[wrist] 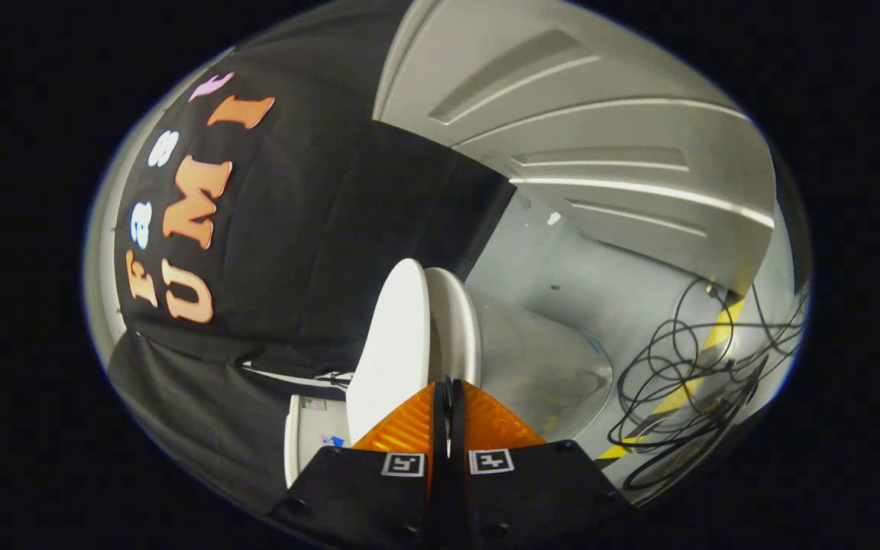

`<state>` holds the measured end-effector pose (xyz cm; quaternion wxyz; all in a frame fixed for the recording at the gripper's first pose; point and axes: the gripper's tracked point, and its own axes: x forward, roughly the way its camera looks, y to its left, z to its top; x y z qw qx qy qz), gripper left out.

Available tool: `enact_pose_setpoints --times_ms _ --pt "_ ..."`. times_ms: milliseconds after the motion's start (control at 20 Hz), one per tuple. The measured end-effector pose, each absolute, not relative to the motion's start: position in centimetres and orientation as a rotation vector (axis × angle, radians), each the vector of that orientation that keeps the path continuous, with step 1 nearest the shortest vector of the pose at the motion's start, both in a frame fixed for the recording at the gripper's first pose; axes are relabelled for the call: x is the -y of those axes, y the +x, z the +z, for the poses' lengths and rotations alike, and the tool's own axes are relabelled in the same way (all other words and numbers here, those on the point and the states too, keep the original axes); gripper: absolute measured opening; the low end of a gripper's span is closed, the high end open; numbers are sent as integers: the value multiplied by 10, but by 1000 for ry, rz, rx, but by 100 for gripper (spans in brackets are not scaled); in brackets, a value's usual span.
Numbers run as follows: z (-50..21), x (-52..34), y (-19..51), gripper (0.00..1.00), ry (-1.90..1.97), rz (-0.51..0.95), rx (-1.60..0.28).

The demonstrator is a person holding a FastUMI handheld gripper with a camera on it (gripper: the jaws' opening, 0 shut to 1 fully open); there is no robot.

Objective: Open the toilet lid.

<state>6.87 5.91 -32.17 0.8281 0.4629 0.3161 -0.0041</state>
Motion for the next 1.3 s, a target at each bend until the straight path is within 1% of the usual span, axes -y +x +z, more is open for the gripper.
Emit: enact_pose_setpoints --times_ms 150,300,500,850,1200,1300 --pt "-294 -62 86 8 853 -8 -563" --pt "-255 -74 88 8 638 46 -491" --pt "-187 -103 93 7 594 83 -398" --pt "-109 -162 94 8 395 138 -306" --pt "-67 -214 102 7 200 137 -277" --pt "-53 -238 98 8 197 171 -262"
